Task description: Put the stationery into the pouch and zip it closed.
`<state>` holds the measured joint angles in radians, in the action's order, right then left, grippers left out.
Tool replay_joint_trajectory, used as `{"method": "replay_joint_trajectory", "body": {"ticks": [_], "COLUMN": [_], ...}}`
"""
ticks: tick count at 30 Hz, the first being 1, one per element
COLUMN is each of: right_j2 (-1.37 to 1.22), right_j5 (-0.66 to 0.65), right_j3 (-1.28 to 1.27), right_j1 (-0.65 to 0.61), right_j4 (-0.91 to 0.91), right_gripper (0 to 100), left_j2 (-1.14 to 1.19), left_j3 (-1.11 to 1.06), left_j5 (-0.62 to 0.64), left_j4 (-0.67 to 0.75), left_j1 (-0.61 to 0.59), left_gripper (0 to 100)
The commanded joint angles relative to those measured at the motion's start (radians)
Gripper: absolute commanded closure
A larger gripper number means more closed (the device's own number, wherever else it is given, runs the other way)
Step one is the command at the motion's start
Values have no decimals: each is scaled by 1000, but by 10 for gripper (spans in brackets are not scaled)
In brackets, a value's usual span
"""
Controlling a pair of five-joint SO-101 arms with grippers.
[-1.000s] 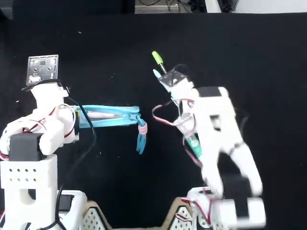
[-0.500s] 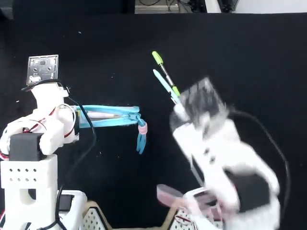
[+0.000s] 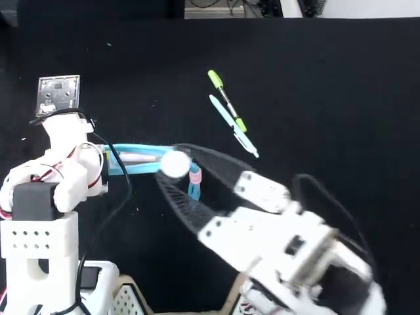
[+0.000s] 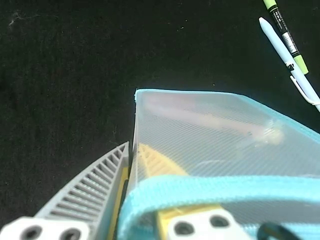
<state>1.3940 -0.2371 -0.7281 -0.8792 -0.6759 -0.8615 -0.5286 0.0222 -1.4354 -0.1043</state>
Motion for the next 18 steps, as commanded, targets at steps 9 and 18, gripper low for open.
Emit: {"method": "replay_joint_trajectory", "body": {"ticks": [9, 18], "right_j2": [2, 2], "right_j5": [0, -2], "right_j3": [-298, -479], "right_j1": [-18, 54], "right_j4": [342, 493], "right_gripper": [987, 987], "left_j2": [8, 8], "left_j3": [-33, -33], "left_j5": [5, 5], "left_j4": [5, 5], "left_j1": [-12, -12], "left_gripper": [970, 970]}}
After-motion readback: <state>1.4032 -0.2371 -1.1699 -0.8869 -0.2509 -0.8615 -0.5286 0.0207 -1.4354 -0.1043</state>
